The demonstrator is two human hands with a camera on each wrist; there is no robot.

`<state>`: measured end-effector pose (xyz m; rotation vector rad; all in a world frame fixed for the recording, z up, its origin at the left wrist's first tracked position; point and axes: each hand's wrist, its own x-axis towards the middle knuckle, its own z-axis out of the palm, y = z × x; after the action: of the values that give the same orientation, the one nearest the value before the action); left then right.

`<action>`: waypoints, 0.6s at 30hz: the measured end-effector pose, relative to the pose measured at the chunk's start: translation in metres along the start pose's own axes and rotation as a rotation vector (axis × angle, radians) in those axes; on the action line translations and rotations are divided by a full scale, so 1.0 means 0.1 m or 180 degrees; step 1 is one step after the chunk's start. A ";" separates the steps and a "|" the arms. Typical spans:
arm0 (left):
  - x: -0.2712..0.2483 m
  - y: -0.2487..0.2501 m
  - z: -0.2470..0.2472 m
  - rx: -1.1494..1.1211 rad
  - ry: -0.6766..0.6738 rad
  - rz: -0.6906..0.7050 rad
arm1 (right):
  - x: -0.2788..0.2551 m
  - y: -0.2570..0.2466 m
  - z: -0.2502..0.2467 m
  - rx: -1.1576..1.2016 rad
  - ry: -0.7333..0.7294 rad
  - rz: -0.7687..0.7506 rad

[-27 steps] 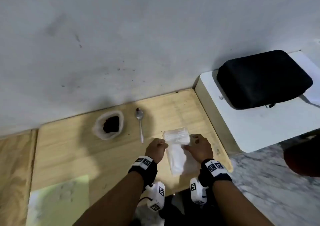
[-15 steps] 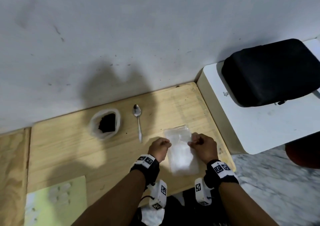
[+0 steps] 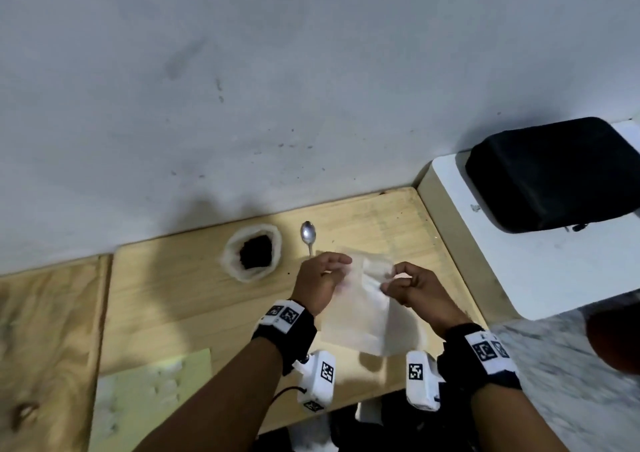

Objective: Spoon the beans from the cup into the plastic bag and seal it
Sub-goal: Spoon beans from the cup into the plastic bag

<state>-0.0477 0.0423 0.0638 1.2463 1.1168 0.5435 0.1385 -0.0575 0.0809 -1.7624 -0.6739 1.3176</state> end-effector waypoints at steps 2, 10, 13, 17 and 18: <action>-0.04 0.05 -0.21 0.0385 0.0061 0.0310 | 0.05 -0.14 0.19 -0.0207 0.0020 -0.0164; -0.21 0.04 -0.83 0.1605 0.0588 0.0956 | 0.12 -0.60 0.86 -0.0813 -0.0698 -0.0109; -0.31 0.01 -0.92 0.1907 0.1441 0.0900 | 0.09 -0.62 1.11 -0.0396 -0.0564 -0.0101; -0.42 0.06 -0.96 0.1174 0.1353 0.0469 | 0.04 -0.58 1.42 -0.0208 -0.0754 -0.0166; -0.43 0.03 -0.97 0.1049 0.1295 0.0349 | 0.02 -0.58 1.47 -0.0189 -0.0818 -0.0149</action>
<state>-0.1500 0.0523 0.0895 1.5298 1.5303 0.7392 0.0025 0.0172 0.1109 -1.6275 -0.8989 1.5203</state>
